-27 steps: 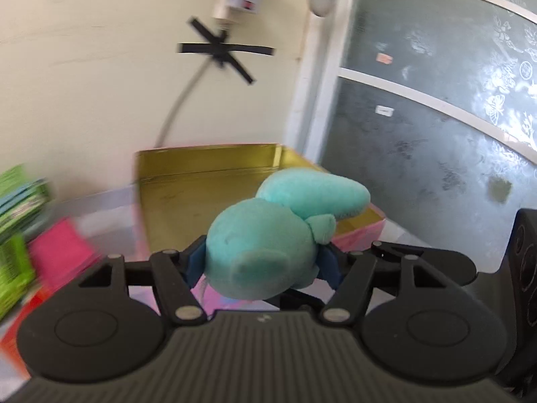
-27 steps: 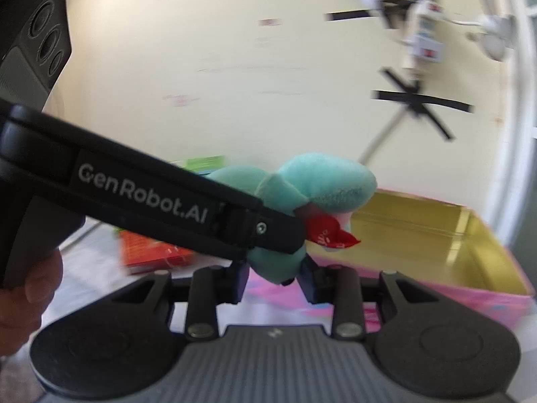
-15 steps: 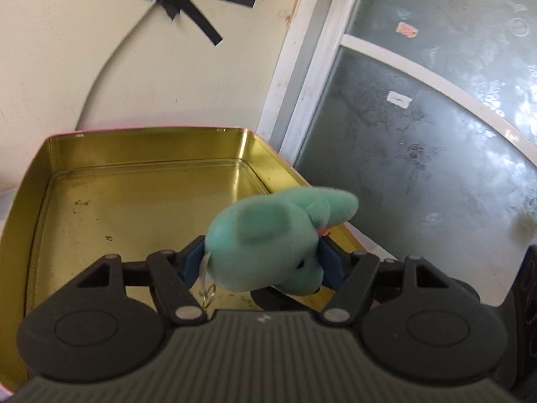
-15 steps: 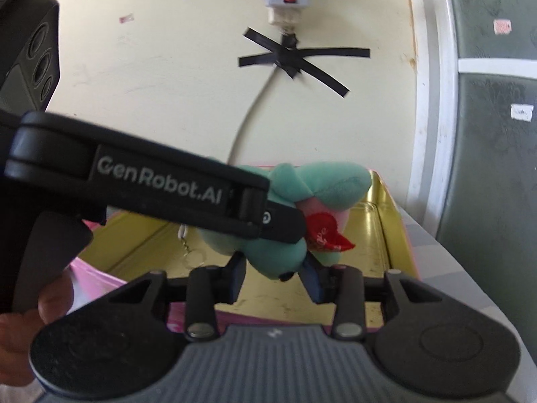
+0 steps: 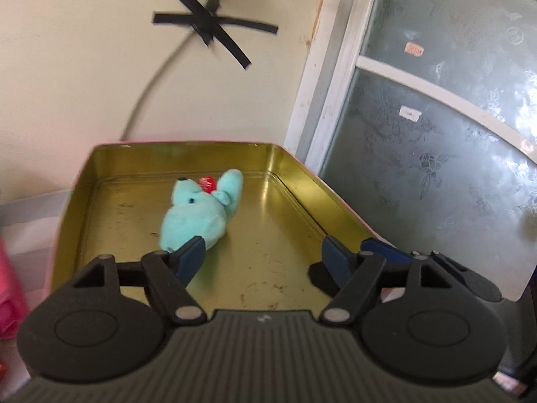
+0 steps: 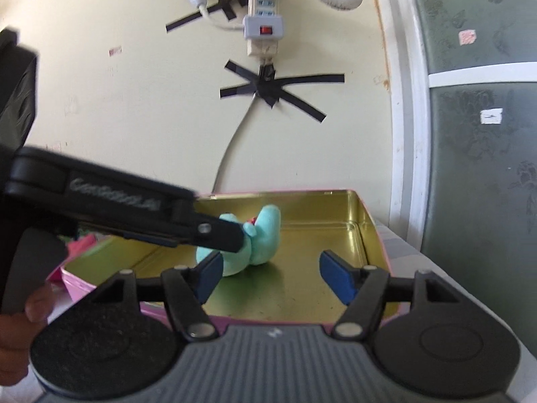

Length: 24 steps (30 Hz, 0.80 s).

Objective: Organize objects
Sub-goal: 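Lower the teal plush into the pink tin and open the left gripper, then move the left gripper away from the tin toward the red box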

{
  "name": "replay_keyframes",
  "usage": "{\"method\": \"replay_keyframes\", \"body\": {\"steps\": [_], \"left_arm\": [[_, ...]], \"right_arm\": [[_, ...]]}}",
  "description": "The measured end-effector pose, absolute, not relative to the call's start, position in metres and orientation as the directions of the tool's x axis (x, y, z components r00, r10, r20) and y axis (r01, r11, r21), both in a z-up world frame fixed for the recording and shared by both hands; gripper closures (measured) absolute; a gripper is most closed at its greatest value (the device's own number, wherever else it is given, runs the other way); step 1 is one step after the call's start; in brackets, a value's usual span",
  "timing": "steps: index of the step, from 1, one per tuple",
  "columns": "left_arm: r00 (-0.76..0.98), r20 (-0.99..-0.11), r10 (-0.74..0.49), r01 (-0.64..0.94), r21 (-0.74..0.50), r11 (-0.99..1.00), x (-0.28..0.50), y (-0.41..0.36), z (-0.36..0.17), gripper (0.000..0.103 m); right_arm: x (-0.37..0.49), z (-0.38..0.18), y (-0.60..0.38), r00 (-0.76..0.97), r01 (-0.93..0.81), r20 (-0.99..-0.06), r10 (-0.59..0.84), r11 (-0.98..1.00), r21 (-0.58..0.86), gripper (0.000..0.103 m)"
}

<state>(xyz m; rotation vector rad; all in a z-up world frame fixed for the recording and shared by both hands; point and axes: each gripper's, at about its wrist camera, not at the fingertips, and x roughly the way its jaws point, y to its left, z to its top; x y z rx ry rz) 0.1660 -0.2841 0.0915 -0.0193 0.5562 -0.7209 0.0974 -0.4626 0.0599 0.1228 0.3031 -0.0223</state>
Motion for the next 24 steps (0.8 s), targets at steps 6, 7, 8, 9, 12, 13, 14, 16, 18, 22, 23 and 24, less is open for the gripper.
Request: {"method": "replay_keyframes", "body": {"steps": [6,7,8,9,12,13,14,16,18,22,23,24], "left_arm": [[0.698,-0.443,-0.562,0.568,-0.136,0.812,0.123,-0.234,0.087,0.025],[0.704,-0.449,-0.550,0.555,-0.134,0.821,0.119,-0.224,0.083,0.025],[0.706,-0.460,-0.539,0.545,-0.133,0.828,0.116,-0.215,0.079,0.025],[0.707,-0.473,-0.526,0.535,-0.130,0.835,0.114,-0.208,0.074,0.025],[0.720,-0.512,-0.469,0.491,-0.102,0.865,0.106,-0.179,0.057,0.025],[0.727,-0.520,-0.448,0.474,-0.093,0.876,0.105,-0.169,0.052,0.025],[0.737,-0.526,-0.424,0.453,-0.082,0.888,0.102,-0.157,0.047,0.025],[0.755,-0.537,-0.377,0.408,-0.066,0.911,0.098,-0.133,0.039,0.025],[0.771,-0.544,-0.330,0.357,-0.061,0.932,0.097,-0.108,0.035,0.025],[0.813,-0.539,-0.222,0.226,-0.060,0.972,0.089,-0.051,0.027,0.025],[0.822,-0.536,-0.194,0.196,-0.054,0.979,0.089,-0.041,0.026,0.025],[0.830,-0.534,-0.158,0.157,-0.048,0.986,0.087,-0.028,0.023,0.025]], "right_arm": [[0.065,0.055,-0.452,0.972,0.053,-0.234,-0.005,0.978,0.201,0.037],[0.060,0.055,-0.447,0.973,0.049,-0.232,0.004,0.974,0.220,0.037],[0.056,0.054,-0.442,0.972,0.042,-0.235,0.015,0.971,0.236,0.037],[0.054,0.053,-0.437,0.969,0.034,-0.244,0.029,0.968,0.249,0.037],[0.052,0.048,-0.415,0.953,-0.005,-0.290,0.081,0.967,0.254,0.037],[0.050,0.046,-0.406,0.947,-0.024,-0.304,0.100,0.969,0.245,0.037],[0.049,0.044,-0.397,0.941,-0.043,-0.318,0.116,0.972,0.229,0.037],[0.049,0.042,-0.378,0.928,-0.080,-0.345,0.143,0.979,0.188,0.037],[0.049,0.042,-0.359,0.911,-0.130,-0.369,0.183,0.978,0.164,0.037],[0.053,0.044,-0.319,0.868,-0.249,-0.412,0.278,0.960,0.125,0.037],[0.056,0.044,-0.307,0.852,-0.280,-0.429,0.300,0.954,0.110,0.036],[0.061,0.044,-0.294,0.836,-0.312,-0.446,0.320,0.945,0.093,0.036]]}}
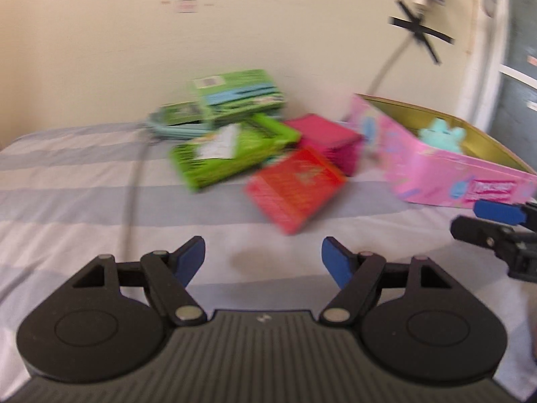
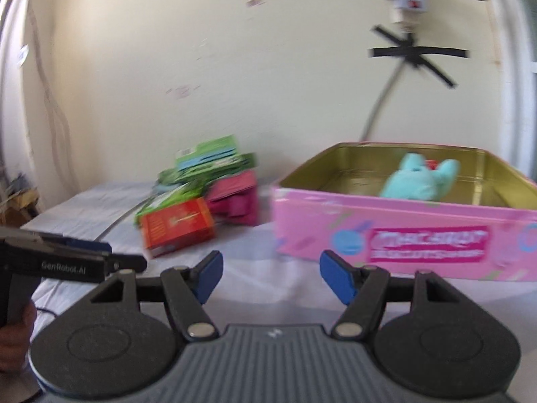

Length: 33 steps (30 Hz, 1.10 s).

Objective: Organize objects
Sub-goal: 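Move the left gripper away from the tin toward the red box, then grasp the red box with the left gripper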

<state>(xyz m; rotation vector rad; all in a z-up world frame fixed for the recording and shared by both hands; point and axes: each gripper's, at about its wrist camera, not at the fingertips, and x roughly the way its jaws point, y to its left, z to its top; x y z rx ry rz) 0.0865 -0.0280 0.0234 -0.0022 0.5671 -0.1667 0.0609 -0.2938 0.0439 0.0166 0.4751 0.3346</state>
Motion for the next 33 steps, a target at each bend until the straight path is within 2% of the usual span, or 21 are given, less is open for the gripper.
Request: {"method": "replay_keyframes", "body": {"steps": [4,7,12,13,15,16,17,23,25,28,33], "left_arm": [[0.841,-0.530,-0.105,0.062,-0.099,0.993,0.086,0.007,0.019,0.025],[0.837,-0.524,-0.160,0.050,-0.217,0.975,0.085,0.027,0.016,0.025],[0.834,-0.513,-0.204,0.065,-0.275,0.959,0.083,0.033,0.015,0.025],[0.834,-0.509,-0.211,0.071,-0.281,0.957,0.082,0.034,0.015,0.025],[0.833,-0.503,-0.232,0.086,-0.297,0.951,0.085,0.036,0.015,0.025],[0.832,-0.499,-0.245,0.095,-0.307,0.947,0.087,0.038,0.015,0.025],[0.831,-0.493,-0.258,0.105,-0.317,0.943,0.088,0.039,0.015,0.025],[0.810,-0.474,-0.346,0.144,-0.410,0.900,0.094,0.048,0.018,0.025],[0.796,-0.469,-0.382,0.155,-0.453,0.878,0.098,0.050,0.020,0.025],[0.779,-0.490,-0.391,0.170,-0.435,0.884,0.113,0.045,0.026,0.025],[0.743,-0.548,-0.385,0.186,-0.383,0.905,0.137,0.030,0.024,0.024]], "right_arm": [[0.088,0.048,-0.251,0.775,-0.415,-0.483,0.407,0.905,0.097,0.033],[0.120,0.054,-0.232,0.758,-0.423,-0.491,0.430,0.896,0.132,0.030],[0.181,0.047,-0.217,0.728,-0.377,-0.553,0.405,0.910,0.172,0.030],[0.189,0.043,-0.217,0.713,-0.375,-0.566,0.414,0.907,0.192,0.033],[0.198,0.034,-0.221,0.680,-0.361,-0.586,0.440,0.897,0.255,0.033],[0.199,0.031,-0.222,0.654,-0.356,-0.599,0.462,0.887,0.294,0.039],[0.198,0.029,-0.223,0.634,-0.352,-0.604,0.483,0.875,0.331,0.049],[0.134,0.034,-0.219,0.550,-0.461,-0.566,0.614,0.789,0.407,0.049],[0.113,0.040,-0.216,0.601,-0.492,-0.552,0.577,0.812,0.313,0.044],[0.099,0.046,-0.207,0.674,-0.507,-0.546,0.498,0.849,0.148,0.021],[0.109,0.040,-0.188,0.628,-0.552,-0.610,0.482,0.830,0.088,0.019]]}}
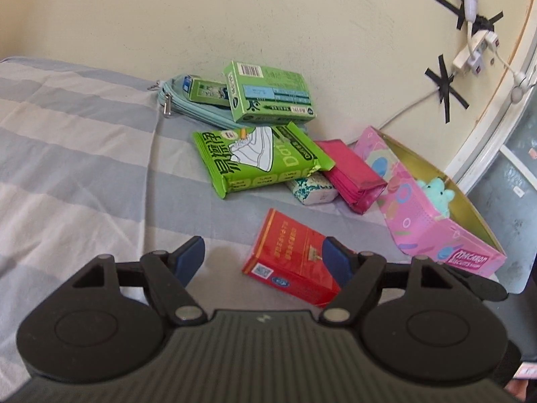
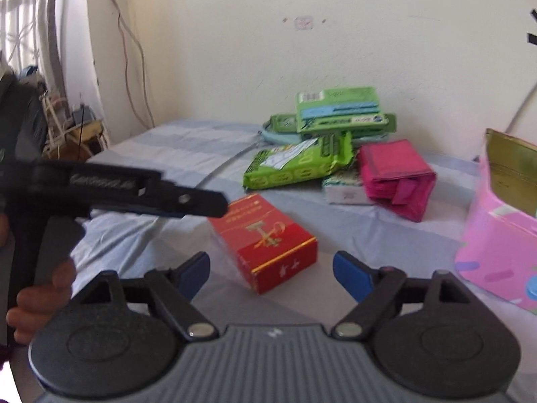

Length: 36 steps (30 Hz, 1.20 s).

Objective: Organize objects
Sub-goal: 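Grasp the red box with the left gripper, then carry the red box into the pink tin and release it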

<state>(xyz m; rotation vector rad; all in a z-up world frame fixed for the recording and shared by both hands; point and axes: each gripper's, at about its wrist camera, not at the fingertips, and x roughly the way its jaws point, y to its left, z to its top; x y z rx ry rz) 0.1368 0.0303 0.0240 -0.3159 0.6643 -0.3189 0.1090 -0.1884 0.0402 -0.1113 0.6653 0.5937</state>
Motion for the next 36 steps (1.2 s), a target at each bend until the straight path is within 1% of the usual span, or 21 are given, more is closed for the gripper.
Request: {"method": "replay_keyframes", "body": {"steps": [3,4,6,7,8,9,10,11,13,17,22,26,29,32,36], "left_arm": [[0.738,-0.563,-0.373,0.188,-0.359,0.914,0.146,0.023,0.021,0.025],[0.734,-0.571,-0.368,0.185,-0.352,0.917,0.149,0.021,0.020,0.026],[0.736,-0.570,-0.365,0.195,-0.338,0.921,0.148,0.017,0.018,0.028],[0.735,-0.572,-0.363,0.202,-0.326,0.923,0.147,0.014,0.018,0.031],[0.736,-0.572,-0.362,0.209,-0.317,0.925,0.145,0.010,0.018,0.032],[0.735,-0.570,-0.367,0.216,-0.315,0.924,0.142,0.008,0.018,0.035],[0.731,-0.570,-0.376,0.225,-0.319,0.921,0.140,0.005,0.018,0.038],[0.732,-0.571,-0.371,0.222,-0.315,0.923,0.138,0.002,0.019,0.038],[0.737,-0.571,-0.361,0.219,-0.304,0.927,0.131,-0.006,0.019,0.038],[0.717,-0.576,-0.392,0.241,-0.324,0.915,0.120,-0.021,0.020,0.038],[0.688,-0.566,-0.454,0.321,-0.323,0.890,0.103,-0.059,0.025,0.038],[0.686,-0.526,-0.502,0.408,-0.293,0.865,0.093,-0.095,0.046,0.038],[0.697,-0.481,-0.532,0.472,-0.251,0.845,0.093,-0.124,0.071,0.038],[0.689,-0.456,-0.564,0.528,-0.217,0.821,0.106,-0.154,0.090,0.038],[0.667,-0.453,-0.591,0.561,-0.217,0.799,0.136,-0.197,0.097,0.037]], "right_arm": [[0.118,0.031,-0.179,0.617,-0.547,-0.643,0.453,0.835,0.064,0.019],[0.120,0.029,-0.178,0.624,-0.544,-0.639,0.449,0.837,0.057,0.018],[0.121,0.029,-0.177,0.629,-0.548,-0.635,0.449,0.835,0.049,0.021],[0.121,0.029,-0.177,0.631,-0.548,-0.632,0.449,0.835,0.046,0.025],[0.120,0.030,-0.178,0.632,-0.552,-0.627,0.455,0.832,0.047,0.031],[0.118,0.030,-0.179,0.633,-0.557,-0.624,0.459,0.829,0.046,0.035],[0.115,0.030,-0.179,0.638,-0.554,-0.620,0.458,0.831,0.043,0.043],[0.114,0.031,-0.179,0.643,-0.549,-0.617,0.454,0.835,0.041,0.048],[0.109,0.031,-0.182,0.655,-0.535,-0.611,0.445,0.844,0.041,0.054],[0.094,0.032,-0.197,0.675,-0.507,-0.602,0.427,0.861,0.042,0.055],[0.066,0.033,-0.232,0.724,-0.447,-0.576,0.379,0.894,0.027,0.055],[0.045,0.042,-0.268,0.794,-0.365,-0.506,0.338,0.930,0.049,0.055],[0.037,0.059,-0.291,0.854,-0.310,-0.433,0.288,0.951,0.021,0.055],[0.040,0.073,-0.312,0.901,-0.255,-0.367,0.230,0.967,-0.021,0.055],[0.064,0.082,-0.344,0.928,-0.184,-0.337,0.160,0.982,-0.039,0.054]]}}
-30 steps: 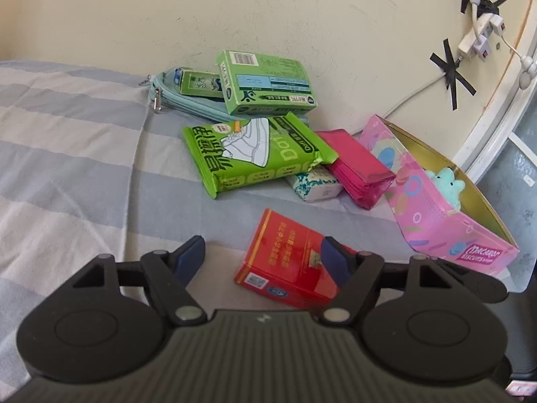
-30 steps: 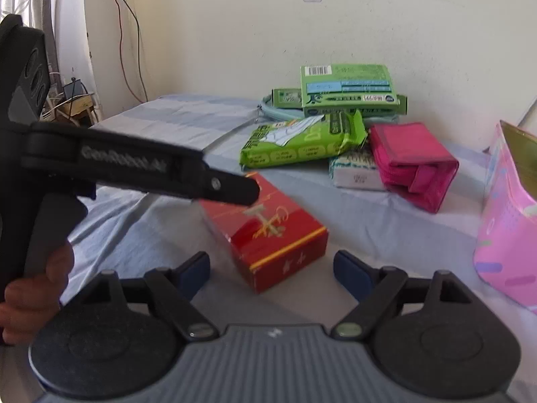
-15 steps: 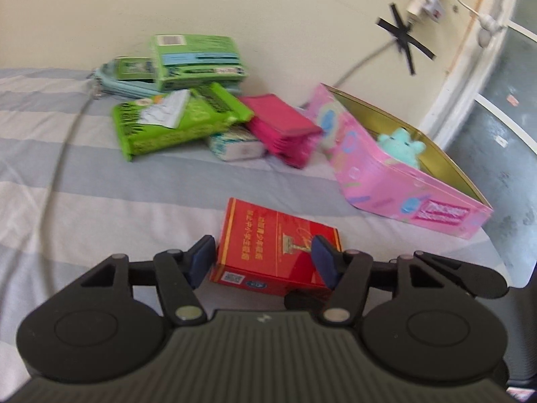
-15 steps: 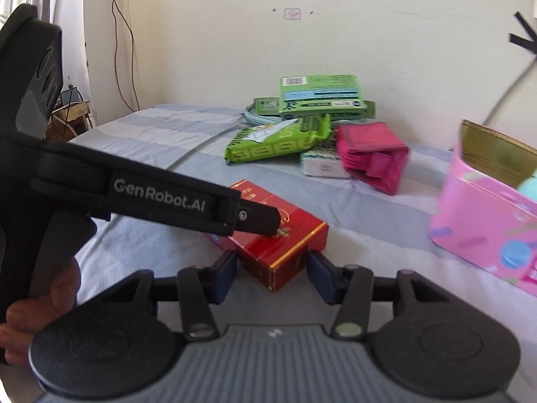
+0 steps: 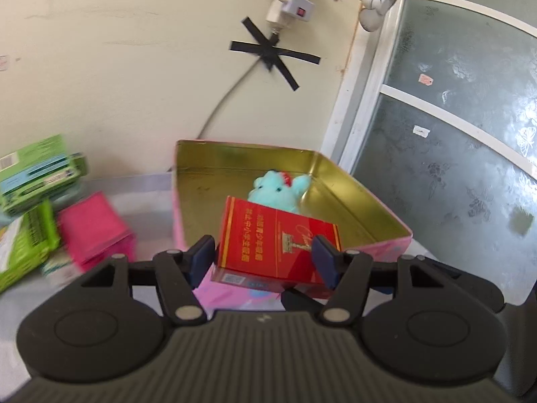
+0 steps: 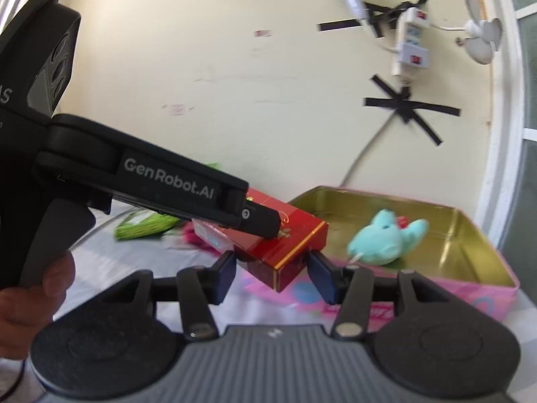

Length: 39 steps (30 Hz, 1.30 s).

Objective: Organize objects
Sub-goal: 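Carry the red box into the pink tin and release it, then withdraw the left gripper from the tin toward the green wipes packet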

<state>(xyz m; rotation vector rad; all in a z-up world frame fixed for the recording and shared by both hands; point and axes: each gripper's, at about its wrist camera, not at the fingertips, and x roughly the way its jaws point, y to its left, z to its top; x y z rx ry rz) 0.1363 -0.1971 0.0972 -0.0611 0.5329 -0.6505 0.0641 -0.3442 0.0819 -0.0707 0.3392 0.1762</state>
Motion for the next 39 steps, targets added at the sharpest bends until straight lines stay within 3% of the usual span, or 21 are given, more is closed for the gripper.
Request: {"method": "replay_keyframes", "body": {"steps": [12,22,29,35,39], "left_arm": [[0.583,-0.507,-0.635,0.601,-0.258,0.757,0.188,-0.287,0.082,0.037],[0.578,-0.543,-0.609,0.595,-0.229,0.770,0.193,-0.304,0.068,0.035],[0.622,-0.501,-0.602,0.587,-0.210,0.782,0.173,-0.280,0.080,0.035],[0.697,-0.425,-0.578,0.573,-0.154,0.805,0.134,-0.230,0.093,0.029],[0.728,-0.435,-0.530,0.537,-0.117,0.835,0.119,-0.194,0.083,0.029]], "right_arm": [[0.115,0.067,-0.407,0.925,-0.041,-0.380,0.023,0.998,-0.040,0.050],[0.118,0.051,-0.425,0.935,0.009,-0.355,-0.008,1.000,0.000,0.036],[0.101,0.055,-0.424,0.952,0.010,-0.305,0.001,0.999,0.032,0.036],[0.068,0.058,-0.414,0.970,-0.005,-0.243,0.025,0.997,0.082,0.036],[0.054,0.057,-0.399,0.966,-0.030,-0.250,0.060,0.992,0.122,0.036]]}}
